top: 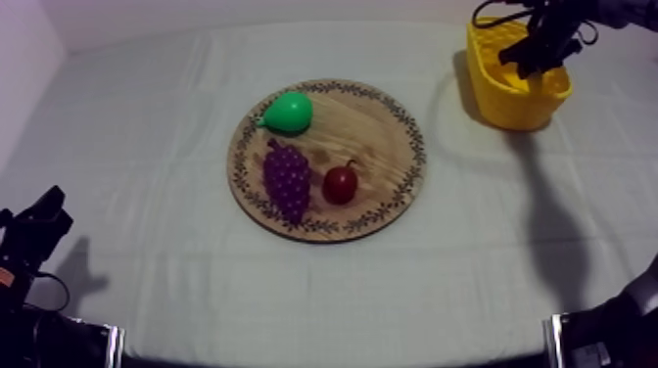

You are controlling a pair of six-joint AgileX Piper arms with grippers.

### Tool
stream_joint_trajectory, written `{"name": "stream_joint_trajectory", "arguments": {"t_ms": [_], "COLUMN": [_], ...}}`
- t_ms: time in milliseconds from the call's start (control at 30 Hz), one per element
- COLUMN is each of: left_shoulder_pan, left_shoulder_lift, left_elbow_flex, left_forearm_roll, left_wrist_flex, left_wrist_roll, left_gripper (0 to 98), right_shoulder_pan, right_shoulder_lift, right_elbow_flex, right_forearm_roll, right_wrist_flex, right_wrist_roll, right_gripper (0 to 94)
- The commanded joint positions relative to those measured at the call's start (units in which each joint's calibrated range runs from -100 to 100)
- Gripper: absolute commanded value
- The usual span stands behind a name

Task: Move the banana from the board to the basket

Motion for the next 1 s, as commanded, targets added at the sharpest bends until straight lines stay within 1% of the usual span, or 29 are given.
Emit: {"name": "stream_joint_trajectory", "arguments": {"t_ms": [0, 133, 267, 333, 400, 533, 600, 733, 967], "left_shoulder_pan": [-0.01, -0.01, -0.01, -0.01, -0.01, -0.01, -0.01, -0.01, -0.01], "left_shoulder_lift": [-0.03, -0.03, -0.03, -0.03, -0.03, -0.03, -0.03, -0.03, -0.03], "left_elbow_flex": [0.02, 0.02, 0.02, 0.02, 0.02, 0.02, 0.02, 0.02, 0.02], "left_forearm_roll": [0.00, 0.00, 0.00, 0.00, 0.00, 0.00, 0.00, 0.00, 0.00], "left_wrist_flex": [-0.05, -0.05, -0.05, -0.05, -0.05, -0.05, -0.05, -0.05, -0.05], "left_wrist_roll": [0.02, 0.02, 0.02, 0.02, 0.02, 0.02, 0.02, 0.02, 0.02], "left_gripper": [0.1, 0.1, 0.1, 0.1, 0.1, 0.1, 0.1, 0.1, 0.1], "right_shoulder_pan": [0.03, 0.06, 0.07, 0.11, 0.16, 0.30, 0.34, 0.51, 1.59], "right_shoulder_lift": [-0.25, -0.76, -1.25, -1.57, -1.94, -3.19, -4.21, -7.51, -17.02], "right_elbow_flex": [0.14, 0.42, 0.58, 0.61, 0.74, 1.61, 2.47, 4.99, 11.15], "right_forearm_roll": [-0.04, 0.00, 0.15, 0.24, 0.28, 0.49, 0.80, 1.22, 0.78], "right_wrist_flex": [-0.03, -0.19, -0.41, -0.45, -0.54, -1.65, -2.30, -3.72, -6.79], "right_wrist_roll": [-0.12, -0.28, -0.48, -0.64, -0.71, -1.77, -2.53, -3.80, -5.85], "right_gripper": [29.7, 31.2, 36.0, 36.7, 31.2, 12.7, 6.6, 2.1, 0.8]}}
